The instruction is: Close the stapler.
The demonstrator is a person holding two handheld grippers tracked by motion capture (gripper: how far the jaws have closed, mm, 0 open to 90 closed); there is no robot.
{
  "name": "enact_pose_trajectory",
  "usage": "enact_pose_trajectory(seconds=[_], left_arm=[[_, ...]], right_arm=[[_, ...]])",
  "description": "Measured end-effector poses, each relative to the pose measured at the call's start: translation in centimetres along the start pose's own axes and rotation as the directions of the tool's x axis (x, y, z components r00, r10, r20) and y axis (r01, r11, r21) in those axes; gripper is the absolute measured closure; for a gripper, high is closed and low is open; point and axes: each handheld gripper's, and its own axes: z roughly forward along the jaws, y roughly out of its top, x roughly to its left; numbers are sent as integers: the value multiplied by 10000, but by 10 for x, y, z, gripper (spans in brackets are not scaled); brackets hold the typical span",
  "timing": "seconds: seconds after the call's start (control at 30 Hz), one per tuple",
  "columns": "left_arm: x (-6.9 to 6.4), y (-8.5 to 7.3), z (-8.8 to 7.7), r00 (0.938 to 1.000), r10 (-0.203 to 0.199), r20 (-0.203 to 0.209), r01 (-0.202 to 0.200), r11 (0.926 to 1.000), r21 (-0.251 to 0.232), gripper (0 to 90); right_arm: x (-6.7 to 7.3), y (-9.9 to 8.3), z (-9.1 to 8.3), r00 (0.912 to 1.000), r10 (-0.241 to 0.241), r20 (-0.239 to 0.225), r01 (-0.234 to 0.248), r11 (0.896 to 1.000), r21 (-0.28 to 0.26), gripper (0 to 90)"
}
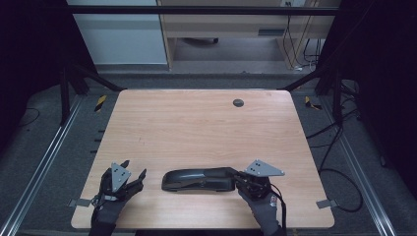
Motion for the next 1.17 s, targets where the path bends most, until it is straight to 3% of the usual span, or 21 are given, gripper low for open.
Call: enact_pose_trajectory(seconds=[0.23, 0.43, 0.53, 0.63, 0.83, 0.9, 0.93, 1.17], left_arm=[[3, -1, 0, 9999, -101, 11, 101, 9999, 38, 327], [5, -3, 1, 9999, -147, 49, 147, 9998, 110, 323], [7, -5, 2, 9998, -185, 50, 184, 9997, 183, 319], [10, -7, 4, 9995, -307, 60, 305, 9991, 287, 313], [15, -12, 7, 9990, -452, 41, 450, 9980, 454, 302], [17, -15, 9, 9991, -433, 33, 431, 9976, 549, 295], [18, -16, 10, 9990, -447, -14, 447, 9971, 618, 292], [27, -22, 12, 9982, -590, -138, 600, 9945, 858, 278]], right_arm=[[-8, 0, -6, 9996, 143, 242, -136, 9995, -273, 854], [-32, -5, -21, 9920, 660, 1078, -595, 9963, -625, 647], [-50, -11, -27, 9815, 902, 1687, -813, 9949, -590, 525], [-65, -19, -30, 9644, 1151, 2383, -1125, 9934, -244, 437], [-86, -37, -32, 9320, 864, 3520, -1175, 9908, 679, 325], [-92, -41, -32, 9172, 624, 3936, -1142, 9874, 1096, 299], [-95, -43, -33, 9105, 630, 4086, -1235, 9846, 1234, 296], [-114, -54, -43, 8917, 985, 4417, -1699, 9775, 1249, 280]])
